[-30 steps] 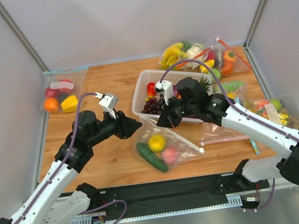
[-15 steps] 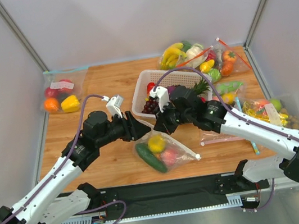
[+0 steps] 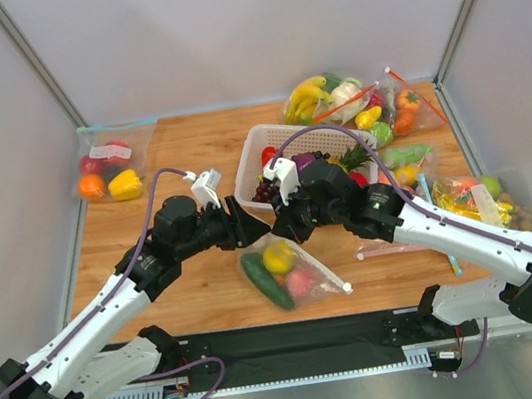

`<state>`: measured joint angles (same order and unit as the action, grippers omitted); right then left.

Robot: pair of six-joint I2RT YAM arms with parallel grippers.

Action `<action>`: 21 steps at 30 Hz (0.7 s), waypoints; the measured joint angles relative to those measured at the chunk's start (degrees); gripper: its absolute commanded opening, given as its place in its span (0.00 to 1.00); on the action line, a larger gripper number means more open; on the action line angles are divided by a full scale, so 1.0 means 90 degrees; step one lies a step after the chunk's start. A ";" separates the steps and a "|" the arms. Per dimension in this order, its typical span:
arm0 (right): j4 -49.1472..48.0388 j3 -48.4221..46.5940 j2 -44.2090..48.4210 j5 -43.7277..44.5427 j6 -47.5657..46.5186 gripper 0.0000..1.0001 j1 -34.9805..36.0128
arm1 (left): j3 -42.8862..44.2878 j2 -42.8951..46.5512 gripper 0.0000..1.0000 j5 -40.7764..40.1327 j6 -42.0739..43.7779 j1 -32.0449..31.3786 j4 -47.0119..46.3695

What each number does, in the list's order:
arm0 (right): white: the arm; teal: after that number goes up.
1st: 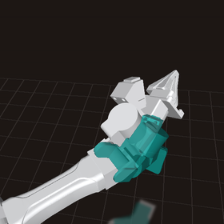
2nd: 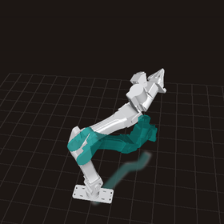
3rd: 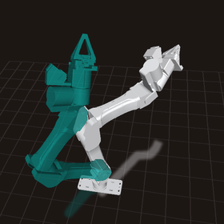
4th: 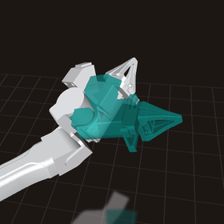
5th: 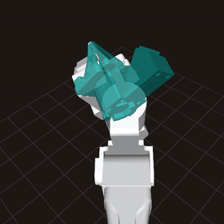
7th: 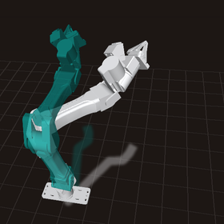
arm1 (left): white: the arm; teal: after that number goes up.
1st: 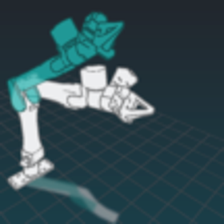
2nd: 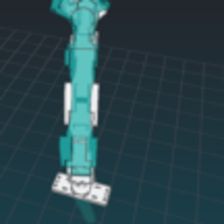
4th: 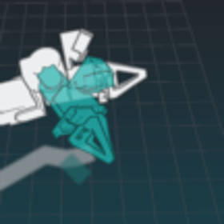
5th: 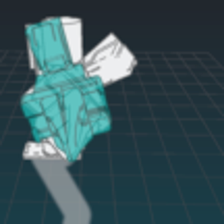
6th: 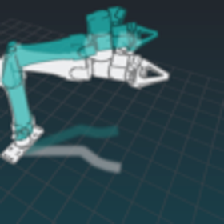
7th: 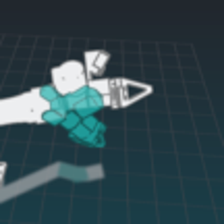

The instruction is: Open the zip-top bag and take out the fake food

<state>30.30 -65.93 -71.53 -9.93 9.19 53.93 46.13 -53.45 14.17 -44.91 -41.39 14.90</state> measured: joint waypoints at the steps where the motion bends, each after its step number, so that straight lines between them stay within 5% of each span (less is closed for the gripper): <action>1: -0.0012 0.0000 0.0012 0.0000 0.0000 0.00 0.0002 | 0.0000 -0.0017 0.56 0.0000 0.0002 -0.0012 -0.0002; 4: -0.0027 0.0002 0.0041 0.0010 -0.0002 0.00 0.0007 | 0.0000 -0.0058 0.52 0.0002 0.0002 -0.0032 -0.0007; 7: -0.0056 0.0024 0.0058 0.0041 0.0000 0.00 0.0007 | -0.0002 -0.0092 0.28 0.0012 0.0005 -0.0032 -0.0032; 8: -0.0070 0.0034 0.0066 0.0053 0.0000 0.00 0.0007 | -0.0005 -0.0097 0.13 0.0007 0.0005 -0.0034 -0.0049; 11: -0.0066 0.0046 0.0102 0.0231 0.0022 0.00 0.0019 | -0.0036 -0.0097 0.02 0.0005 0.0049 -0.0053 -0.0083; 21: 0.0126 0.0175 0.0437 0.1299 0.0277 0.00 -0.0478 | -0.0036 0.0338 0.00 -0.0097 0.0452 -0.0068 0.0318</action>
<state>31.44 -64.36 -67.59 1.76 11.68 49.63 45.80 -50.41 13.30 -40.84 -42.00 17.76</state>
